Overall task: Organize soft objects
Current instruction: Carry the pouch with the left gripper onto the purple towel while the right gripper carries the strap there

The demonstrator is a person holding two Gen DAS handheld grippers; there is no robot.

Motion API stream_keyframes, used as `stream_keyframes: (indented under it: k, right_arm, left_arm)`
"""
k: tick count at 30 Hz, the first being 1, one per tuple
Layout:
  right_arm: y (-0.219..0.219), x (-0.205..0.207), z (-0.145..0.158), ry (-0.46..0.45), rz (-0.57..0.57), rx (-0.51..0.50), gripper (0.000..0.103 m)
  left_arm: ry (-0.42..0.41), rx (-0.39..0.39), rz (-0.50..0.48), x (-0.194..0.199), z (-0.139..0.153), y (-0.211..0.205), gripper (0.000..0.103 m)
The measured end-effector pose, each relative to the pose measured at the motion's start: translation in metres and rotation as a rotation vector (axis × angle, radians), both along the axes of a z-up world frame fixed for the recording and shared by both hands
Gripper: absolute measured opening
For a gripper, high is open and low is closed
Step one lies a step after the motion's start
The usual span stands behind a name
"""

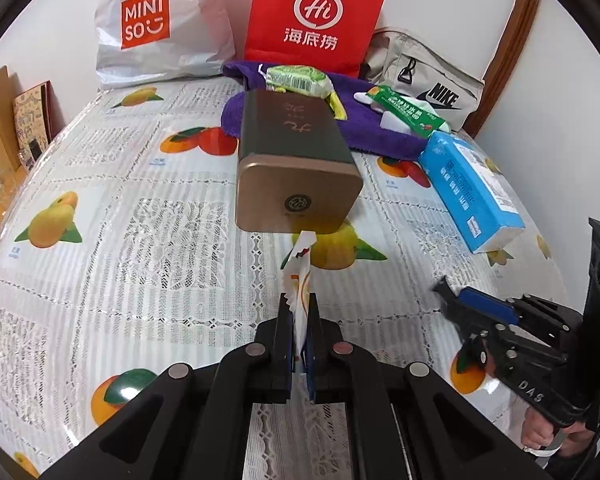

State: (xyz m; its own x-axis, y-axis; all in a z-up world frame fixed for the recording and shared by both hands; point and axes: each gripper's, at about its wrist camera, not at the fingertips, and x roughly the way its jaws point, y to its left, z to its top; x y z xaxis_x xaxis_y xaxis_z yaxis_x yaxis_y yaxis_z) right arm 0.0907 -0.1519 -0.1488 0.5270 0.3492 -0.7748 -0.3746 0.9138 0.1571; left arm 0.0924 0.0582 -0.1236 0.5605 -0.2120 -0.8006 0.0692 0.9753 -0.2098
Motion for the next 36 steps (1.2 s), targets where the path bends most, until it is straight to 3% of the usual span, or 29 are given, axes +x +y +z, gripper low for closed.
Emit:
stream_keyframes:
  k: [19, 36]
  right_arm:
    - [-0.088, -0.006, 0.061, -0.105, -0.160, 0.000, 0.020]
    - [-0.093, 0.062, 0.107, -0.186, -0.141, 0.033, 0.020]
  left_arm:
    - [-0.076, 0.032, 0.011, 0.010, 0.052, -0.018, 0.005]
    - [-0.111, 0.054, -0.002, 0.072, 0.084, -0.029, 0.005]
